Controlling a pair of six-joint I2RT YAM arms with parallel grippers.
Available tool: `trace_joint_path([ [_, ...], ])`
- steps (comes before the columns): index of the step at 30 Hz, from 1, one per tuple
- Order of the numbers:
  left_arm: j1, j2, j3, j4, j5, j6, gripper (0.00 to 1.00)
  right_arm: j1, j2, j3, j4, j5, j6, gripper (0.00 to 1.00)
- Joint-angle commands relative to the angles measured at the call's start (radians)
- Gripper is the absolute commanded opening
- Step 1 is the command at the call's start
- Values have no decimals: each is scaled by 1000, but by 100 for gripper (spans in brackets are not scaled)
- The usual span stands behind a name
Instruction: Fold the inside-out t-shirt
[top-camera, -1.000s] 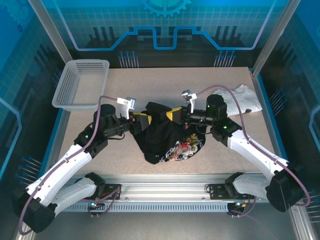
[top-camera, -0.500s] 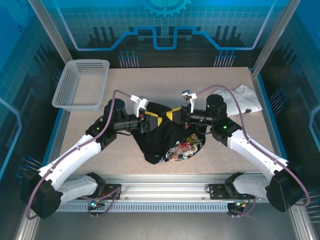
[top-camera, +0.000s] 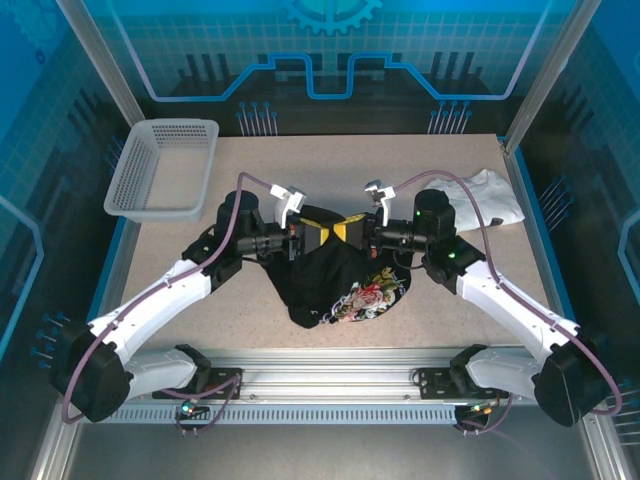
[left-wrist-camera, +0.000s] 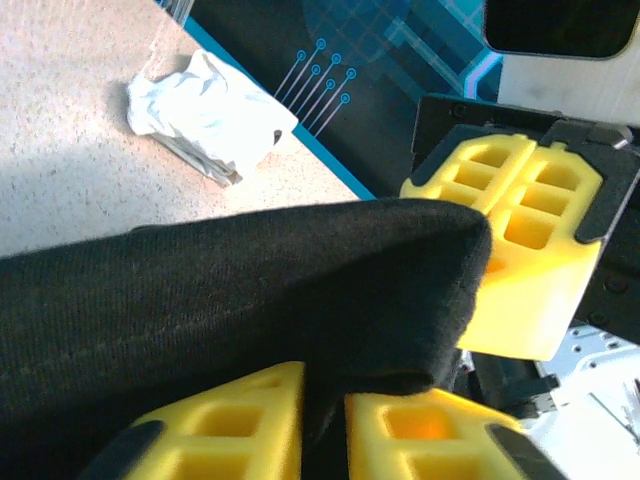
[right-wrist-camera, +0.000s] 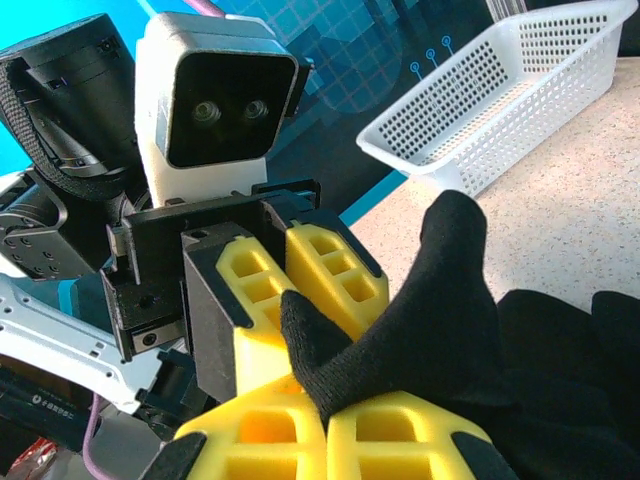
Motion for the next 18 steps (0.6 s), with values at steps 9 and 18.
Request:
trace_joint_path([
  [9,-17,-45,70,-70,-155,-126,0,33,-58,95,-357,364,-141,30],
  [18,-57,-53,141,-200,-245,-161,0,201,-85,-57,-251,434,-269,52],
])
